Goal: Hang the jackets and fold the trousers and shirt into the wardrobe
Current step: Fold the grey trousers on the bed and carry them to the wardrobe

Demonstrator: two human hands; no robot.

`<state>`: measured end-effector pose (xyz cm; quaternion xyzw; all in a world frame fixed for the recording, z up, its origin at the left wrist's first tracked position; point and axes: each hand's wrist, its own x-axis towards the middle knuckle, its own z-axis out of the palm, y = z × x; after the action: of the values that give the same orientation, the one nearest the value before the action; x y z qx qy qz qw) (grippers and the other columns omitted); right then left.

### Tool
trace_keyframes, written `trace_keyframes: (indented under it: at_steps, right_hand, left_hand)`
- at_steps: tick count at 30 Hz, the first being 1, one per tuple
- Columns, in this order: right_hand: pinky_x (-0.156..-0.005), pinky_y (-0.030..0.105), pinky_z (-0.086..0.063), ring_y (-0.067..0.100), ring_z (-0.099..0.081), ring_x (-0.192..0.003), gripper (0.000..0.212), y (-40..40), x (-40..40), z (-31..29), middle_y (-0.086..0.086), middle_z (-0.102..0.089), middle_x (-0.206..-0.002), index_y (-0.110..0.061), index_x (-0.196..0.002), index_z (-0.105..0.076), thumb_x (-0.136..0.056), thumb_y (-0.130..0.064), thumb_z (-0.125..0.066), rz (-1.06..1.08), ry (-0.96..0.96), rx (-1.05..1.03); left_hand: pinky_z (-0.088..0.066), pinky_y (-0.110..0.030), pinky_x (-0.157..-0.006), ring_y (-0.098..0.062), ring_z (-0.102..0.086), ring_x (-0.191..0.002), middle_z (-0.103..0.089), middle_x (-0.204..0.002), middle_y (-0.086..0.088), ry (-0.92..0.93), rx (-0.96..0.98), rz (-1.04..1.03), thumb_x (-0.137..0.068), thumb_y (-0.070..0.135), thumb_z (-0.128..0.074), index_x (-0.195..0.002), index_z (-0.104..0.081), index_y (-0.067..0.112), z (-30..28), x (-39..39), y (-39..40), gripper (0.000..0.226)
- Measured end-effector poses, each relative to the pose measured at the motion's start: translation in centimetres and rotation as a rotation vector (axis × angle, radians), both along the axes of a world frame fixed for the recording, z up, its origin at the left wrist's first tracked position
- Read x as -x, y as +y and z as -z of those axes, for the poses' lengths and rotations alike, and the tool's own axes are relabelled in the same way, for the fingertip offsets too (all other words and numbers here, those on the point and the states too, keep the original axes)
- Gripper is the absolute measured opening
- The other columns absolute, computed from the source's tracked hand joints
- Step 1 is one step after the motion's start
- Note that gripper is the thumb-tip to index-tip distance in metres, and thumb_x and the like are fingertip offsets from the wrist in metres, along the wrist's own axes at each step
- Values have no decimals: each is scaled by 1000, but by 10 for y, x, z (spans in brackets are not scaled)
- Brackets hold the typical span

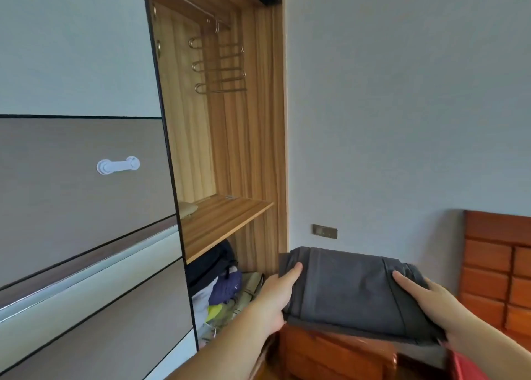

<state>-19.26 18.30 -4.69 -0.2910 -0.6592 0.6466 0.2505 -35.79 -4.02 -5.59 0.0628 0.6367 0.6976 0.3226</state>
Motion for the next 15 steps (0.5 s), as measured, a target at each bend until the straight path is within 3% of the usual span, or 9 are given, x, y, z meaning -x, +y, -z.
trace_keyframes:
  at_steps: [1,4,7,11,15]
  right_hand:
    - [-84,35,-52,24,-67,-90,29,11,20,-3,2,-72,-96,-16,-105,-67,-86,-38,-69,-37,4,13]
    - [-64,28,-50,19,-68,-78,18,42,73,-9,-1,-73,-81,-15,-96,-68,-88,-31,-68,-124,34,46]
    - [-60,26,-48,15,-71,-69,16,59,123,-15,-2,-76,-74,-13,-91,-69,-88,-29,-68,-225,52,59]
    - [-80,34,-53,23,-72,-83,31,72,198,-14,2,-77,-83,-10,-96,-71,-84,-38,-71,-353,4,60]
    - [-90,39,-52,26,-71,-89,36,80,275,-7,4,-77,-88,-11,-96,-72,-81,-44,-72,-429,-62,26]
  left_hand:
    - [-58,-30,-60,-20,-74,-81,-77,-91,2,17,-2,-38,-75,58,-74,-120,-61,21,-5,10,8,60]
    - [-56,-30,-66,-20,-70,-93,-73,-105,2,43,49,-136,-70,66,-74,-124,-60,22,-21,43,29,70]
    - [-58,-31,-65,-21,-72,-93,-74,-107,0,49,41,-174,-62,69,-77,-127,-60,19,-28,74,37,83]
    - [-59,-39,-79,-24,-72,-97,-72,-113,-5,38,38,-218,-42,71,-85,-132,-56,15,-30,126,33,110]
    - [-56,-41,-88,-24,-73,-93,-75,-104,-5,42,30,-209,-42,57,-92,-119,-67,17,-16,185,35,91]
